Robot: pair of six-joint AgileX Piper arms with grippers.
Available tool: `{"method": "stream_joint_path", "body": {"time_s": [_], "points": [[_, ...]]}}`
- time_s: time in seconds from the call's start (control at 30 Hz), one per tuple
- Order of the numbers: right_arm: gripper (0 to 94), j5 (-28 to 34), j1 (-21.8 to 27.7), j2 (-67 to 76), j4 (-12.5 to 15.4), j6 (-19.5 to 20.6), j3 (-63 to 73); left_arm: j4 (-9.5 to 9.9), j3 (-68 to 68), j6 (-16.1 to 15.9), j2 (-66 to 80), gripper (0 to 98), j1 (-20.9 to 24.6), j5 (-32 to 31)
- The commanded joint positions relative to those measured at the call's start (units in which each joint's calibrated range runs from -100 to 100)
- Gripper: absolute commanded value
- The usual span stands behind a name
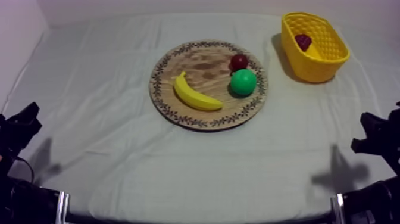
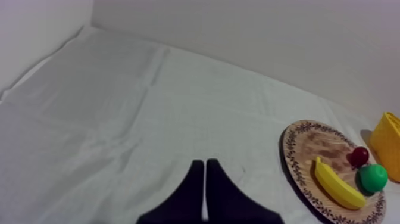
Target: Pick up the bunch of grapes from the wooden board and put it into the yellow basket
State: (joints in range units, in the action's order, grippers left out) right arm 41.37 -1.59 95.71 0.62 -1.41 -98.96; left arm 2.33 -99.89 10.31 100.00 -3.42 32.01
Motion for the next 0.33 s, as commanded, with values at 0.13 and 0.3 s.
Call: {"method": "stream_joint_path", "body": {"time_s": [0.13,0.3], "points": [[2.7,-0.1,0.0,0.0,0.1,5.4,-0.1,-0.01,0.0,0.0,0.0,0.1,0.0,0.0],[3.9,-0.2,0.0,0.0,0.1,5.6,-0.2,-0.01,0.0,0.0,0.0,0.1,0.0,0.0]]}}
